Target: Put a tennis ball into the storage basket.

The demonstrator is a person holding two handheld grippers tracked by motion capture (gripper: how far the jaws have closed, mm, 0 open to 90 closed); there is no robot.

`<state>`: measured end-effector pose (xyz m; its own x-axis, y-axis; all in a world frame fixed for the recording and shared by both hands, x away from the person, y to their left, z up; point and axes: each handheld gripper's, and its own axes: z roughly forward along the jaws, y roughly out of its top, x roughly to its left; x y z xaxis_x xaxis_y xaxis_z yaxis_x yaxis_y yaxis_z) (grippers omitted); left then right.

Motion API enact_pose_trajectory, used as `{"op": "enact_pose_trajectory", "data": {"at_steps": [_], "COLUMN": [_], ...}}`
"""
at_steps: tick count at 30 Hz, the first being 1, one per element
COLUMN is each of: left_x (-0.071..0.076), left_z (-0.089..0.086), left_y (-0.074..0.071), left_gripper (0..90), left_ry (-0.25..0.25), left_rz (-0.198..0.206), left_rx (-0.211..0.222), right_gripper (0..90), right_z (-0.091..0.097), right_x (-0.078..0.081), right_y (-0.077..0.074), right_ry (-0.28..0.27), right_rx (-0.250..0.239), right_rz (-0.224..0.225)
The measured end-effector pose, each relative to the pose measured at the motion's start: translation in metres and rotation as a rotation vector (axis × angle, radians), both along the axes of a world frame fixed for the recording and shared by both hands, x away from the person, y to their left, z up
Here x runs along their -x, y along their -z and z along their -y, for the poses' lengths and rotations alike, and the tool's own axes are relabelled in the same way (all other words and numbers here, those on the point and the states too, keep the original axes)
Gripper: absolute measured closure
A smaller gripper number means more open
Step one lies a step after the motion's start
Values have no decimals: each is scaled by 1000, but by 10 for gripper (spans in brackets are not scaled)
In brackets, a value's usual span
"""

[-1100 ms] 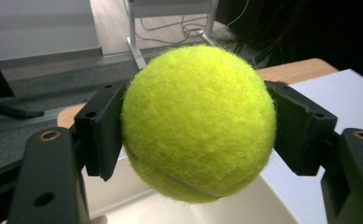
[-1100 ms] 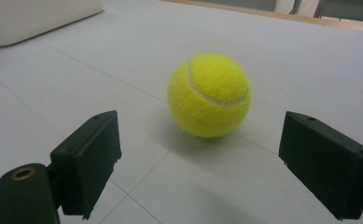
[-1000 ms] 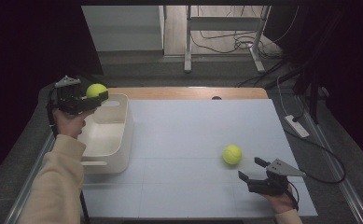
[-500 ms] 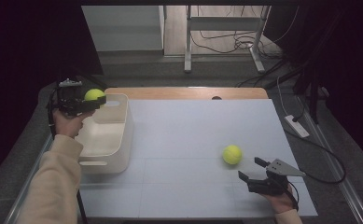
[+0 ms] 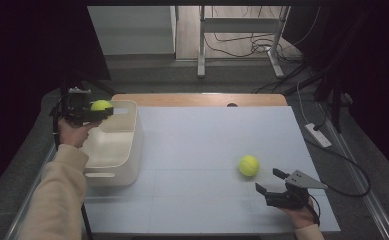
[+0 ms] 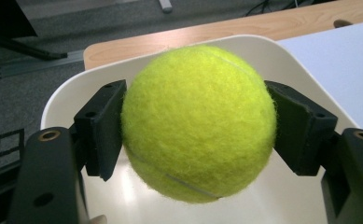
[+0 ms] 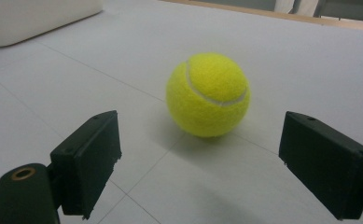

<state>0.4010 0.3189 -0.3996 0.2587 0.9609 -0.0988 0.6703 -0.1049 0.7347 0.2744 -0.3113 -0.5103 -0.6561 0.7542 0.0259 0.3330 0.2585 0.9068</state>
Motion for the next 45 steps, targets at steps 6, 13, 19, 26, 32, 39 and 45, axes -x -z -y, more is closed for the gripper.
{"op": "enact_pose_trajectory", "data": {"at_steps": [6,13,19,26,32,39,45], "left_x": [-3,-3,-3,-4,5,20,31], "left_z": [-1,-1,-2,-2,0,9,24], "left_y": [4,5,5,5,-6,-16,-19], "left_gripper": [270,269,267,194,66,56,57], "left_ry": [-8,-12,-17,-33,-2,101,186], "left_rz": [-31,-34,-36,-36,43,124,170], "left_rx": [-15,-22,-20,3,61,146,183], "right_gripper": [128,128,127,126,124,124,125], "right_z": [0,0,0,1,2,3,3], "right_x": [0,0,-1,-1,-1,-1,-1], "right_y": [0,0,0,0,0,0,0], "right_ry": [0,0,2,5,11,13,16], "right_rx": [0,0,3,-2,-7,-7,-6], "right_rz": [1,0,0,-2,-1,-1,-3]}}
